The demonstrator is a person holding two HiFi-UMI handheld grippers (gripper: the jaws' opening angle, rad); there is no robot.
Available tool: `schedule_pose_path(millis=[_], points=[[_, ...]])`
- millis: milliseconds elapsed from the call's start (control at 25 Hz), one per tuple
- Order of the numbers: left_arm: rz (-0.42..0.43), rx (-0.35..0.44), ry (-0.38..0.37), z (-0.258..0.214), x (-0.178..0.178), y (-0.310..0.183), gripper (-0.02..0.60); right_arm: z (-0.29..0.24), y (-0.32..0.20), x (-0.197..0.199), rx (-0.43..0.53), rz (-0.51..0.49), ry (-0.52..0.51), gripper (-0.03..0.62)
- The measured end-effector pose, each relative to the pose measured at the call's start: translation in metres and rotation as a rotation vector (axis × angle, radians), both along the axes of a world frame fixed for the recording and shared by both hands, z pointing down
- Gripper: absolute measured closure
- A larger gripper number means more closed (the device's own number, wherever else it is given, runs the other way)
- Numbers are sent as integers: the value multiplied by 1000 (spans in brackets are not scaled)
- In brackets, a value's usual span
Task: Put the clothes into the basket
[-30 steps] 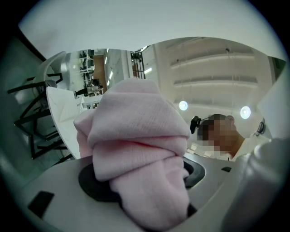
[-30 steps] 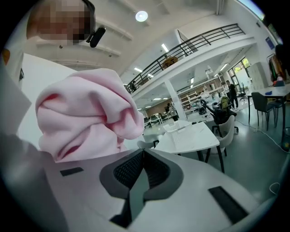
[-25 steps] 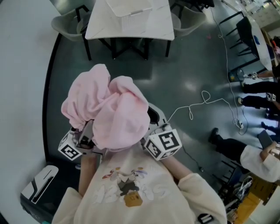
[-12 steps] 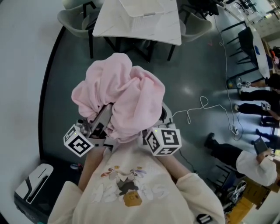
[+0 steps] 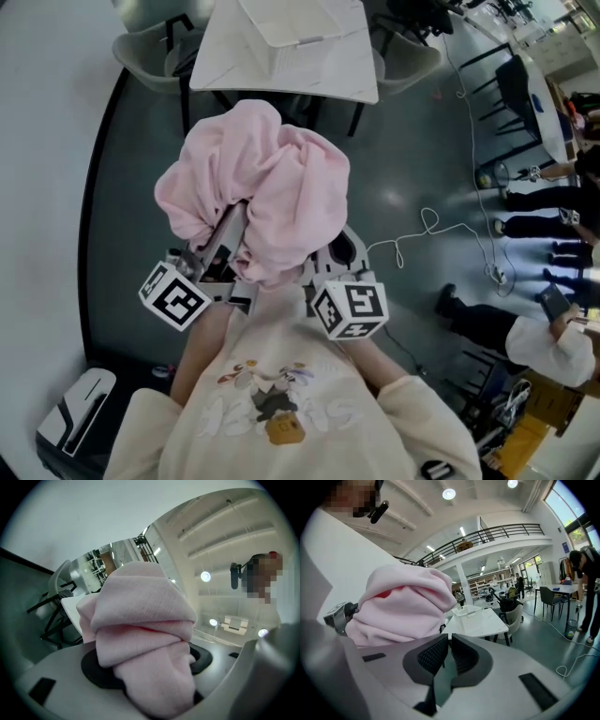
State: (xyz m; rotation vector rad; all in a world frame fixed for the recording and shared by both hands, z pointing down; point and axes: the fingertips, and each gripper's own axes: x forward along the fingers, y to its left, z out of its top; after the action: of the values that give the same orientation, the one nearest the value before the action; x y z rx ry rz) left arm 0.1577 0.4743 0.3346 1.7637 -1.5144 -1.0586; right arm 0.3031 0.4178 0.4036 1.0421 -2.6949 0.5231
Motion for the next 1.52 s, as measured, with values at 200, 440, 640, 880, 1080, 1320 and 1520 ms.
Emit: schedule_pose_path(millis=[200, 440, 640, 880, 1080, 1320, 1520], points=[[-11, -35, 11, 8, -2, -11, 259, 2, -8, -5, -6, 4, -2, 585], [-36, -62, 19, 16, -23, -30, 259, 5, -27, -26, -22, -13, 0, 585], [-47, -81, 3, 20, -40, -64, 259, 11, -59, -44, -39, -22, -13, 585], [-33, -93, -8, 22, -60, -122, 259, 17, -117, -73, -62, -38, -29, 585], [-41, -112, -2, 20, -78, -177, 259, 13, -176, -96, -81, -53, -47, 585], [-60, -116, -31, 11, -95, -245, 259, 10, -245, -119, -87, -84, -76, 585], [-67, -132, -14, 16, -104, -285, 259, 11, -289, -135, -103, -115, -89, 586]])
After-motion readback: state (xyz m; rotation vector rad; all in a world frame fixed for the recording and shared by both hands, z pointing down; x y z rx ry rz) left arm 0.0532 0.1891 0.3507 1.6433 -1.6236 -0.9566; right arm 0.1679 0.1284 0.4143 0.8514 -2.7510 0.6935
